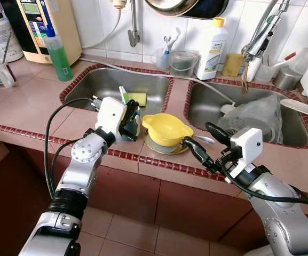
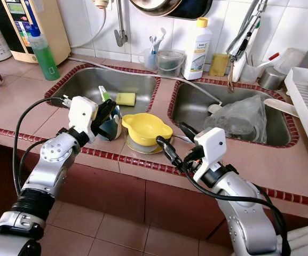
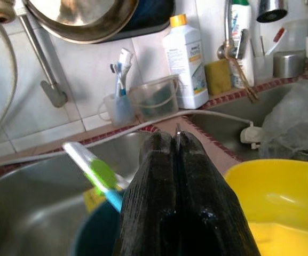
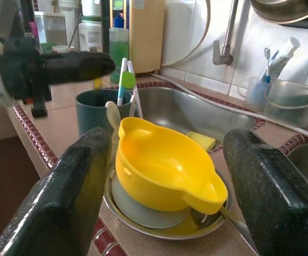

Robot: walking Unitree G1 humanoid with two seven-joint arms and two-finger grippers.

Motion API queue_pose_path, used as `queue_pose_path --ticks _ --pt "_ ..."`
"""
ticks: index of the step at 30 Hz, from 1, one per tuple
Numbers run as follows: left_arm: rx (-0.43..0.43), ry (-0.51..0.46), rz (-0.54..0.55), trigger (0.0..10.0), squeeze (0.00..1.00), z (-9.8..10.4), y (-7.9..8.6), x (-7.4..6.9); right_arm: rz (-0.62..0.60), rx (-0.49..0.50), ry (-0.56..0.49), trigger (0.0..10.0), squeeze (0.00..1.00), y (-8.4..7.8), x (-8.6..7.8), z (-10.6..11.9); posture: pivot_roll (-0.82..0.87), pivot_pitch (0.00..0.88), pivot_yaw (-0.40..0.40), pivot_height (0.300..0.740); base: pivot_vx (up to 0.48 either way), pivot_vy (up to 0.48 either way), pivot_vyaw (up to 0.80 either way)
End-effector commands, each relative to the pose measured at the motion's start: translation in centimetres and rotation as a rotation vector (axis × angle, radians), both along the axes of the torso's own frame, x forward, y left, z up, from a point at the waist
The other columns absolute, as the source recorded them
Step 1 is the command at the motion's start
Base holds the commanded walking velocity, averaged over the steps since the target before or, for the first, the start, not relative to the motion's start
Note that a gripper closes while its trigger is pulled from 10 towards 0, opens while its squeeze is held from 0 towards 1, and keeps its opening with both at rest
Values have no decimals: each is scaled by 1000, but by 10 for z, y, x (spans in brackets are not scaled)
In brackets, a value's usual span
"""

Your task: Kitchen organization

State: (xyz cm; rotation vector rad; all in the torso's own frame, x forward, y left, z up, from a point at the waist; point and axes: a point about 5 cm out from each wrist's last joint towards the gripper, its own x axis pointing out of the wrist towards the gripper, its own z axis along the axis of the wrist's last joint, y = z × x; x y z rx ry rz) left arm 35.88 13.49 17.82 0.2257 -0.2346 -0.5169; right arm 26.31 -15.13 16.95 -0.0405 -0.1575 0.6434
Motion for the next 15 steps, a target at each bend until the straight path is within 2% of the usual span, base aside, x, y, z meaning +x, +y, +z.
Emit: queue_pose_path --ticks 1,8,15 --pt "-6 -35 -15 10000 0 16 1 3 12 -8 -3 10000 0 1 1 0 -49 26 28 740 0 0 0" --pt "2 -80 -49 10000 0 34 3 4 19 -10 -2 10000 0 3 3 -1 -47 16 27 740 0 0 0" --pt "22 -86 -61 10000 0 41 5 6 27 -15 -1 10000 0 3 4 -1 -47 8 21 740 0 0 0"
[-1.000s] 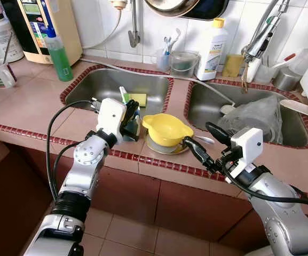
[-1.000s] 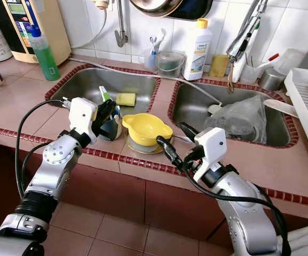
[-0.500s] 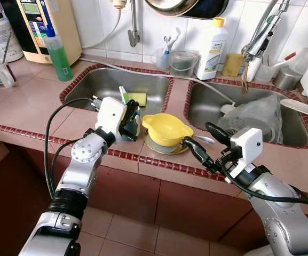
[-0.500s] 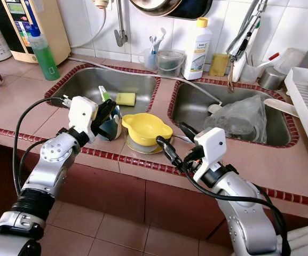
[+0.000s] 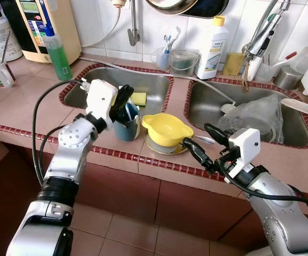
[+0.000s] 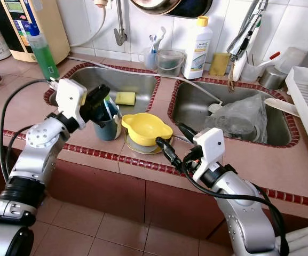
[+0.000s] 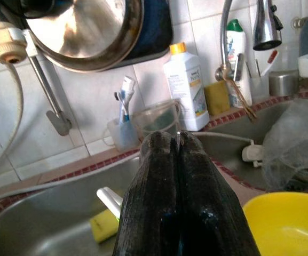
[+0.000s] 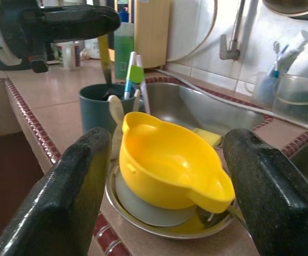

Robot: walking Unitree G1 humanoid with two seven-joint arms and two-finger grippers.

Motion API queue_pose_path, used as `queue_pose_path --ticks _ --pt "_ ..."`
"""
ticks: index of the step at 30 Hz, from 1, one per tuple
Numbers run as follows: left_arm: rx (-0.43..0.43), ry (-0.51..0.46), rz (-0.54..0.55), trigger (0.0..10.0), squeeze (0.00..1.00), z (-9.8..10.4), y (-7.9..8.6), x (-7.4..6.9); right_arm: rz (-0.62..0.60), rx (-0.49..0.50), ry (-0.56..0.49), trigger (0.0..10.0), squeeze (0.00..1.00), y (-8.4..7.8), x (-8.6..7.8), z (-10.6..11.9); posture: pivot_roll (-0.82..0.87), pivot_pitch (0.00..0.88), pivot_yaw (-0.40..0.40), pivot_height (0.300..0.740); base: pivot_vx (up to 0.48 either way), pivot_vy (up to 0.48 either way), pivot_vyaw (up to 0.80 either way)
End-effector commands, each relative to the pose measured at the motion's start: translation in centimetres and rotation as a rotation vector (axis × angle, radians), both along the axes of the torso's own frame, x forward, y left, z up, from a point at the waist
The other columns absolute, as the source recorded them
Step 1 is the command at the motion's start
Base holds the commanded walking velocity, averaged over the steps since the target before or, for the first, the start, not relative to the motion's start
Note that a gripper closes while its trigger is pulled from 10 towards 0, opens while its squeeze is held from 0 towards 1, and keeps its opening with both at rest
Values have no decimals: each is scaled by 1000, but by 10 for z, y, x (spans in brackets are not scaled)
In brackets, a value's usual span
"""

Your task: Kitchen organization

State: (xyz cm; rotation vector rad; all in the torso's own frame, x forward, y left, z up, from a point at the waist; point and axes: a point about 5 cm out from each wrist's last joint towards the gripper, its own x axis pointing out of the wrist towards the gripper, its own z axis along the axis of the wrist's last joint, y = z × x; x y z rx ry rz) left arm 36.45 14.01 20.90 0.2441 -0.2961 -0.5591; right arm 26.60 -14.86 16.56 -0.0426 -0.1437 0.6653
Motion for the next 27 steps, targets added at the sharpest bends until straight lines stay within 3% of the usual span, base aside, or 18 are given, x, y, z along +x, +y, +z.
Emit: queue_pose_path --ticks 1,19,27 --pt "14 -30 -18 10000 0 13 1 1 7 -7 -14 10000 0 1 1 3 -47 6 21 740 0 0 0" --pt "78 -74 -88 10000 0 41 8 5 29 -14 -14 10000 0 1 5 4 -34 10 3 740 0 0 0" --pt "-26 -67 -174 10000 0 63 10 3 31 -13 -9 10000 0 0 5 3 -32 20 3 740 0 0 0"
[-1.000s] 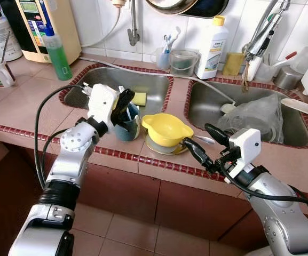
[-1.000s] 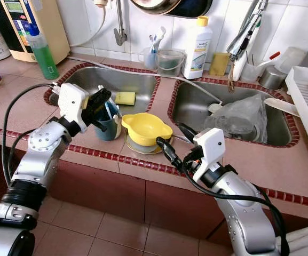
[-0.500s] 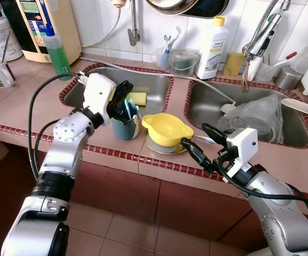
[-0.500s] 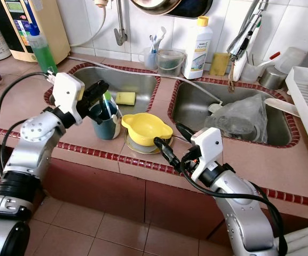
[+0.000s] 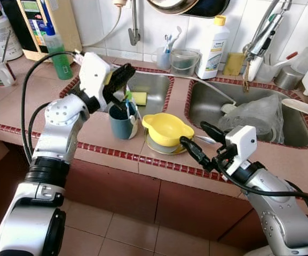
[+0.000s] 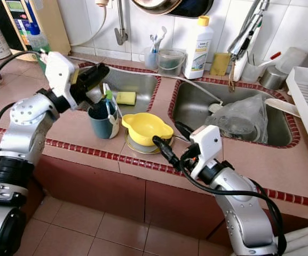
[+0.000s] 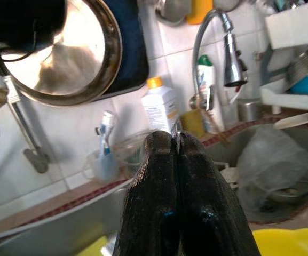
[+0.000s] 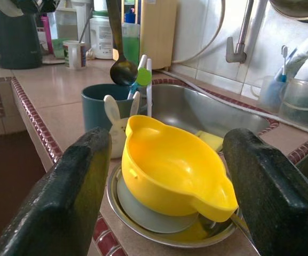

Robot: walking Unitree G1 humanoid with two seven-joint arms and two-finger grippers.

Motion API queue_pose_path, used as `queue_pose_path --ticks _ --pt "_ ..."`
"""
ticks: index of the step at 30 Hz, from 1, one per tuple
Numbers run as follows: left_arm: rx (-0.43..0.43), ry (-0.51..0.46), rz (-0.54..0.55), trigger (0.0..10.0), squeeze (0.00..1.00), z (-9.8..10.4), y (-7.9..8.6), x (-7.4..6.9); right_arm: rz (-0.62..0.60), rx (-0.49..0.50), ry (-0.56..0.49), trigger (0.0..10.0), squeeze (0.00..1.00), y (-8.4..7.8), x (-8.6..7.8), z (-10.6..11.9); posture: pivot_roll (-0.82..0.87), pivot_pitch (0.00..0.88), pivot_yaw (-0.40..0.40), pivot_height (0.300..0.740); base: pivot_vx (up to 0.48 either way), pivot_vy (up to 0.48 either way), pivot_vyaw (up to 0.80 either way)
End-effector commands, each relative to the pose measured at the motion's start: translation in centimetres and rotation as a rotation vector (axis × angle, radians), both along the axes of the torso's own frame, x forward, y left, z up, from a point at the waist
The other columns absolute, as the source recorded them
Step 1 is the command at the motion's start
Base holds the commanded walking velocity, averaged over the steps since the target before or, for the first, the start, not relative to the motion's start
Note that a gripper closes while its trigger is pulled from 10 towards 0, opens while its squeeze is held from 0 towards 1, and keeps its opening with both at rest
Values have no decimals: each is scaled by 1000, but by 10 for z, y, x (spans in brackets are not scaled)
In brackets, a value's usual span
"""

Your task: Kitchen organization

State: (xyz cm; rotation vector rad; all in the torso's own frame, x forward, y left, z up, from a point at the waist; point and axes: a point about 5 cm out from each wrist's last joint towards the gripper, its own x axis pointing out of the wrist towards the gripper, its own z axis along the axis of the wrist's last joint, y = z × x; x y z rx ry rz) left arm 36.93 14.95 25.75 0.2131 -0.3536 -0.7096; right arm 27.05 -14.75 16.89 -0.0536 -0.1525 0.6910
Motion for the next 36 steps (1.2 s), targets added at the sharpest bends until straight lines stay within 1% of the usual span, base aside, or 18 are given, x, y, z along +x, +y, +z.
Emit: queue_pose_path --ticks 1,7,10,11,15,16,17,18,24,27,29,30,31,32,33,34,35,36 --pt "-15 -35 -19 10000 0 15 1 -2 6 -3 3 10000 0 -1 0 0 -32 22 4 740 0 0 0" --pt "-37 -16 -3 10000 0 16 7 0 3 3 1 10000 0 0 1 1 -29 26 5 740 0 0 0" --pt "-79 15 63 10000 0 14 18 3 -1 13 -5 10000 0 0 2 2 -27 25 6 740 0 0 0" --pt "-79 15 63 10000 0 14 18 3 -1 13 -5 10000 0 0 2 2 -27 25 6 740 0 0 0" --pt "-144 49 145 10000 0 10 32 6 -11 31 -14 10000 0 0 4 4 -22 20 6 740 0 0 0" --pt "-179 56 171 10000 0 10 37 7 -13 34 -17 10000 0 0 5 5 -22 20 6 740 0 0 0" --pt "-179 56 171 10000 0 10 37 7 -13 34 -17 10000 0 0 5 5 -22 20 6 740 0 0 0" --pt "-215 66 191 10000 0 11 43 8 -14 37 -19 10000 0 0 5 6 -22 20 6 740 0 0 0" --pt "-264 54 322 10000 0 13 65 10 -16 47 -26 10000 0 1 8 8 -15 14 1 740 0 0 0" --pt "-270 51 371 10000 0 11 72 11 -18 51 -31 10000 0 1 9 8 -13 11 1 740 0 0 0" --pt "-252 52 380 10000 0 8 73 10 -19 53 -33 10000 0 1 9 9 -13 11 1 740 0 0 0" --pt "-225 53 392 10000 0 4 72 10 -21 55 -35 10000 0 1 10 9 -13 11 1 740 0 0 0" --pt "-216 72 400 10000 0 -3 72 10 -25 60 -39 10000 0 1 10 9 -13 7 1 740 0 0 0" --pt "-216 72 400 10000 0 -3 72 10 -25 60 -39 10000 0 1 10 9 -13 7 1 740 0 0 0" --pt "-195 81 409 10000 0 -12 71 8 -35 71 -41 10000 0 1 11 10 -14 4 1 740 0 0 0" --pt "-193 100 411 10000 0 -21 68 6 -50 84 -49 10000 0 1 11 11 -15 1 1 740 0 0 0" --pt "-193 100 411 10000 0 -21 68 6 -50 84 -49 10000 0 1 11 11 -15 1 1 740 0 0 0" --pt "-195 108 416 10000 0 -26 66 5 -62 98 -53 10000 0 0 12 12 -15 1 1 740 0 0 0"
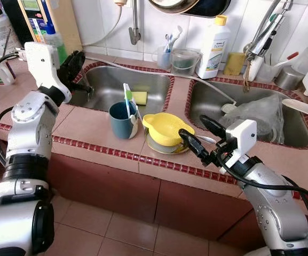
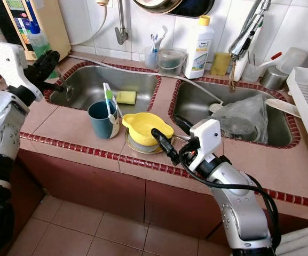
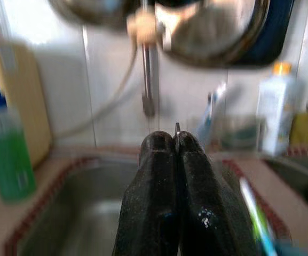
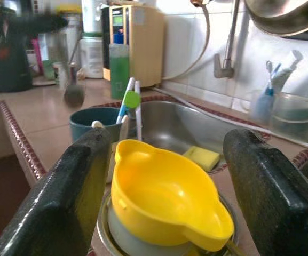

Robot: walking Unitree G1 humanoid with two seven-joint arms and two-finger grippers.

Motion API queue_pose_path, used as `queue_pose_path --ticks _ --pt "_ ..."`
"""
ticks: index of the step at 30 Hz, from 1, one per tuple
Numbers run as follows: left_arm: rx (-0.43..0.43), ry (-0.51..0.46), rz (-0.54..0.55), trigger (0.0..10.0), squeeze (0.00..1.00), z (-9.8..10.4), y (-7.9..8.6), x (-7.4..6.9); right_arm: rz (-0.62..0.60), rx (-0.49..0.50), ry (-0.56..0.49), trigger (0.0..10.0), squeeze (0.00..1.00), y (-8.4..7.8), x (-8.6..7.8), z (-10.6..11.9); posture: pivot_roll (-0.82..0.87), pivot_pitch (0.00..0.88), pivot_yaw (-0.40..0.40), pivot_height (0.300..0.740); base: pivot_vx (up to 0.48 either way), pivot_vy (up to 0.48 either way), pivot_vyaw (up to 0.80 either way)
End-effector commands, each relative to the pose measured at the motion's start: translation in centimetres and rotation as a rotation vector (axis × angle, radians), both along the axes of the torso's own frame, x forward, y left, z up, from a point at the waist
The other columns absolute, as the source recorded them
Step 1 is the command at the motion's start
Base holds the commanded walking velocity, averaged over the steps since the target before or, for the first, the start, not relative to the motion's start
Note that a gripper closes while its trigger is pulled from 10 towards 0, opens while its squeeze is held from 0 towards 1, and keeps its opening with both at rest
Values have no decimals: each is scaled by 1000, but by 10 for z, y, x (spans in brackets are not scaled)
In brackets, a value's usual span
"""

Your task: Kitchen organization

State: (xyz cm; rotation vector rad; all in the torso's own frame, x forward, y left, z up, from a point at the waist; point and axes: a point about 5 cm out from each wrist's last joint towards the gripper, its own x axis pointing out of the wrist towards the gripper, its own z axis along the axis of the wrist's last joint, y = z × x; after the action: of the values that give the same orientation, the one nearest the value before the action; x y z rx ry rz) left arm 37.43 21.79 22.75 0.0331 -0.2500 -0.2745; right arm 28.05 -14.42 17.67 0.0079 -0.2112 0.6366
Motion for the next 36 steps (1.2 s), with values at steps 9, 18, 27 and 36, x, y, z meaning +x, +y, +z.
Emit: queue_pose_path --ticks 9,18,27,36 --pt "47 41 -19 10000 0 -35 -22 -13 -101 126 -38 10000 0 -4 0 11 -11 0 -10 740 0 0 0" --pt "83 34 -36 10000 0 -30 -17 -11 -76 147 -53 10000 0 4 -1 17 -13 0 -15 740 0 0 0" --pt "113 17 -63 10000 0 -23 -17 -9 -67 162 -81 10000 0 1 -2 26 -17 0 -13 740 0 0 0" --pt "95 3 -82 10000 0 -18 -17 -9 -65 161 -96 10000 0 -1 -4 30 -20 0 -8 740 27 0 0"
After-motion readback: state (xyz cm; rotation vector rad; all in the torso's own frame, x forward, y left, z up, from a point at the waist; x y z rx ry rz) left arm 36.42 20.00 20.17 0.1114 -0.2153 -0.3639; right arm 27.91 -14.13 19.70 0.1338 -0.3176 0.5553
